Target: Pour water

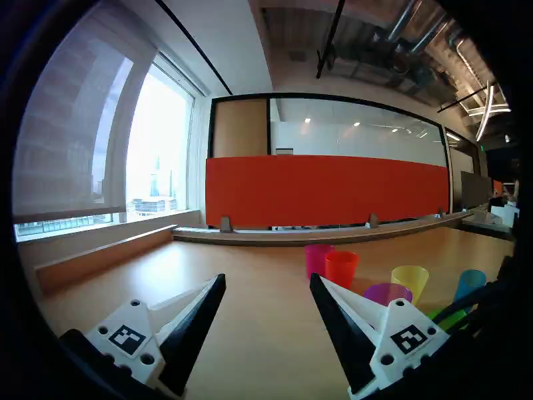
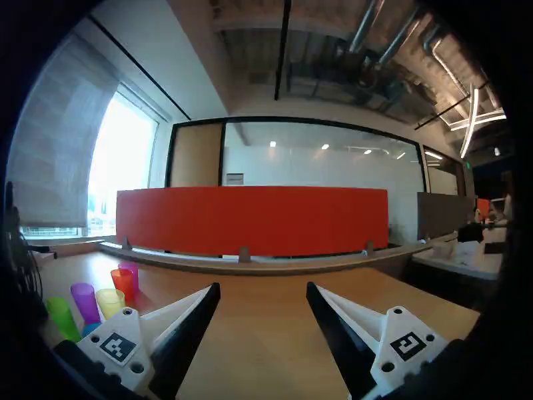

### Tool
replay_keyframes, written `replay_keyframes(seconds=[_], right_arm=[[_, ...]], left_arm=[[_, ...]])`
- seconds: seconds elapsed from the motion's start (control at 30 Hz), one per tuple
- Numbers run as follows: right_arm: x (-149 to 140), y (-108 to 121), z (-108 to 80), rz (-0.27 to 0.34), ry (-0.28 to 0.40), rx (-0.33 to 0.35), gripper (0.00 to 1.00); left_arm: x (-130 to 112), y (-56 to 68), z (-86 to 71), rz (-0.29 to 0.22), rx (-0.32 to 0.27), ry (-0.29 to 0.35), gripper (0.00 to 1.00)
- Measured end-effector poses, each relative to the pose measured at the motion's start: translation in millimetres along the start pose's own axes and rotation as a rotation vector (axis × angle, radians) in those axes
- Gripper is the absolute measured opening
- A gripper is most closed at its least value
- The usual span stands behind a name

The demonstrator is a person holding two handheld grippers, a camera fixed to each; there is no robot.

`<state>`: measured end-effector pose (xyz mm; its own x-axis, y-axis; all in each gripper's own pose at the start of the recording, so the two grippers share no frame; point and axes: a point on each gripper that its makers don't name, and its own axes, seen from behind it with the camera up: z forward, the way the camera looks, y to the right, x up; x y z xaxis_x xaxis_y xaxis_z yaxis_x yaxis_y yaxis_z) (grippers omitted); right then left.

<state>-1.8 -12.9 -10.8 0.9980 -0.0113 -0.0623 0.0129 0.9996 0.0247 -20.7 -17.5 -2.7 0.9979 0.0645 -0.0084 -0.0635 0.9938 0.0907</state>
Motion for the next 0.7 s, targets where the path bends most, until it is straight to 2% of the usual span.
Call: replay_keyframes(seconds=[0.7], right_arm=[[-35, 5, 4.0, 0.006, -0.043, -0.010, 1.00]], left_arm=[[0, -0.3, 0.4, -0.001, 0.000, 0.000, 0.94]])
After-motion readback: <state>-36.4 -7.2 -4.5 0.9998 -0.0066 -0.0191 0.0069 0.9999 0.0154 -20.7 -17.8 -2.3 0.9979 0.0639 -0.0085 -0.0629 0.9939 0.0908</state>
